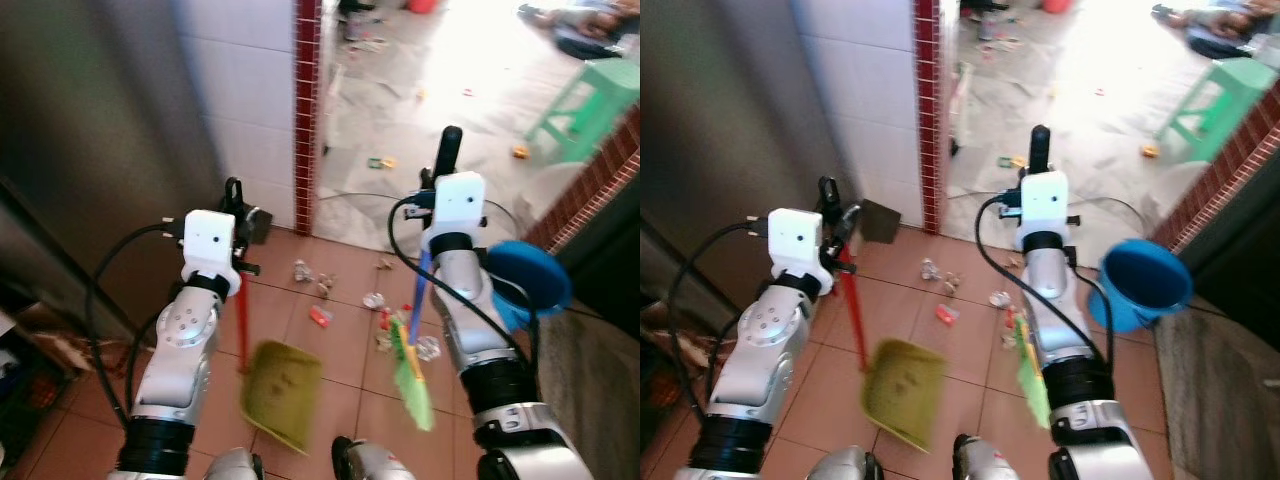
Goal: Sweep floor
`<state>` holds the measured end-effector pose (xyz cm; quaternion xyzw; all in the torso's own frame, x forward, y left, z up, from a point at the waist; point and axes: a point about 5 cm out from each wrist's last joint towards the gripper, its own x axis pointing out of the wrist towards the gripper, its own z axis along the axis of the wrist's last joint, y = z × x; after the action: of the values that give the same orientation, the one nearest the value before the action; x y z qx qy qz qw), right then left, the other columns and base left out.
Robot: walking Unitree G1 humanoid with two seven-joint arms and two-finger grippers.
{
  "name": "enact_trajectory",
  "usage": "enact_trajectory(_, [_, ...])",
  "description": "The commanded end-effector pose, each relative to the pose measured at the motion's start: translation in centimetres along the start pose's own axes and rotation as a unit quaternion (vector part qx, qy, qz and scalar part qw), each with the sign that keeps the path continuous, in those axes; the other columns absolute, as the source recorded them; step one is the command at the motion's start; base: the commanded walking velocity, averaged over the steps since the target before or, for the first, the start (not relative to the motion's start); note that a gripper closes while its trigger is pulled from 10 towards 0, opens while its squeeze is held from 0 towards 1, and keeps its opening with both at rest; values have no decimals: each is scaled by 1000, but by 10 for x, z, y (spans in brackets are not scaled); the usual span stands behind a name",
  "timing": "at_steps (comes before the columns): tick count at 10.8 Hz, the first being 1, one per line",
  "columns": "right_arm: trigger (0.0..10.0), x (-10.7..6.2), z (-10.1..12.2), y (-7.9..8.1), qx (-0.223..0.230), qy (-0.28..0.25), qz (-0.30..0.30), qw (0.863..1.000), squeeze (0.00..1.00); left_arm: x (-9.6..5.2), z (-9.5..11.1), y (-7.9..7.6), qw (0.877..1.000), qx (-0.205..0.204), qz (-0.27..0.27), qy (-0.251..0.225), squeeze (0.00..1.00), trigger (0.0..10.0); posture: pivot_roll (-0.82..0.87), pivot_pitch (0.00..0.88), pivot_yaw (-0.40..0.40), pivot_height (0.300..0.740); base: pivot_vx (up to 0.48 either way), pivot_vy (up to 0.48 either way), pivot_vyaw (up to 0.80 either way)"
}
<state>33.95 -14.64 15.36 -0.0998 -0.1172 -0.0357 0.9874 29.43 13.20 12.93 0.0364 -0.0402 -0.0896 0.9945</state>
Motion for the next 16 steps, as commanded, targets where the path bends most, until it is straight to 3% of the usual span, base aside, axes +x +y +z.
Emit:
enact_trajectory(1, [10000,11,32,-2,-16,-67,-1,998,0,4,18,0,999,-2,-8,-39,0,10000,-18,0,-25,740,0,0,0])
enact_trajectory(7, [10000,21,42,-8,-68,-101,-2,993,0,7,21,-1,999,-8,-17,-45,0,10000,-24,0,-21,740,289,0,0])
enact_trajectory(16, [10000,26,41,-9,-90,-113,5,989,0,9,21,-5,999,-7,-18,-47,0,10000,-24,0,-19,740,316,0,-89])
